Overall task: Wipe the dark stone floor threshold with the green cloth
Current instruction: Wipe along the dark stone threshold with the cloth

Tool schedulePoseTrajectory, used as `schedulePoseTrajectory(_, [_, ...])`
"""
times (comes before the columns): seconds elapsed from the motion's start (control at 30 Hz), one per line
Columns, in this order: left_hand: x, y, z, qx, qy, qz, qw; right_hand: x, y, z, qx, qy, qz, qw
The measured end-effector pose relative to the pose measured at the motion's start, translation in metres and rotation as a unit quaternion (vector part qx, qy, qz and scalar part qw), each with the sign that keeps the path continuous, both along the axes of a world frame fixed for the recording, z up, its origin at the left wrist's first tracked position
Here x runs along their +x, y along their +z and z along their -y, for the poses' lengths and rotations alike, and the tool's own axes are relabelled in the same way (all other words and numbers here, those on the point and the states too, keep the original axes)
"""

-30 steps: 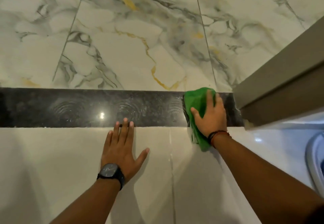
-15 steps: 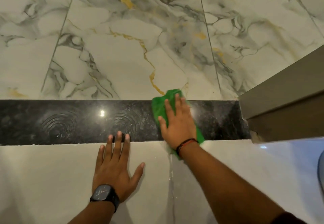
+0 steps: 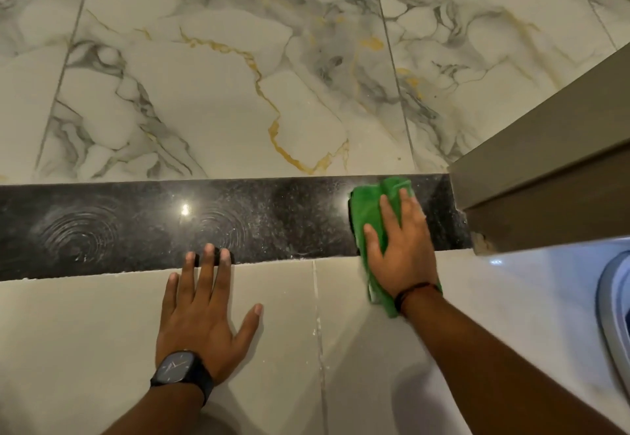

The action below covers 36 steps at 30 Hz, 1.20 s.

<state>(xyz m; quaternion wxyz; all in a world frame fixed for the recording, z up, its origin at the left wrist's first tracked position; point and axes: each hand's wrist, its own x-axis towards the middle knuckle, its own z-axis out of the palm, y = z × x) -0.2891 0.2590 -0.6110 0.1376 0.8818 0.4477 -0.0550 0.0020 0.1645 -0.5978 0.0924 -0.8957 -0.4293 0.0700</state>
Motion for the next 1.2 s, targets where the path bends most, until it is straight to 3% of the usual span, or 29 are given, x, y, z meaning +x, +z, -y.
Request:
schedulePoseTrajectory(0.13, [0.001,0.002,0.0,0.001,0.002,0.005,1.0,0.002,-0.004,-0.03,-0.033,-0.072,0.032,0.996])
schedulePoseTrajectory(0.23, [0.003,0.005,0.0,-0.003,0.004,0.01,1.0,-0.013,-0.002,-0.053,-0.045,-0.062,0.035,0.996])
schedulePoseTrajectory(0.47, [0.002,0.008,0.0,0.006,-0.001,0.003,1.0,-0.105,0.007,-0.098,-0.02,0.162,-0.012,0.987])
schedulePoseTrajectory(0.67, [-0.017,0.003,-0.005,0.018,0.044,-0.007,0.999,-0.1,0.006,-0.035,-0.031,0.268,-0.024,0.963])
schedulePoseTrajectory(0.77, [-0.051,-0.001,-0.023,0.028,0.082,-0.018,0.996,-0.07,0.006,-0.005,-0.041,0.234,-0.024,0.971])
schedulePoseTrajectory(0.93, [-0.09,0.002,-0.047,0.04,0.225,-0.02,0.973,-0.05,0.002,-0.015,-0.035,0.074,-0.005,0.997])
schedulePoseTrajectory(1.1, [-0.088,0.001,-0.048,0.038,0.228,-0.012,0.973,-0.073,0.001,-0.073,-0.031,0.025,0.021,0.999])
schedulePoseTrajectory(1.2, [-0.089,0.002,-0.049,0.04,0.233,-0.016,0.972,-0.104,0.003,-0.116,-0.031,0.05,0.015,0.998])
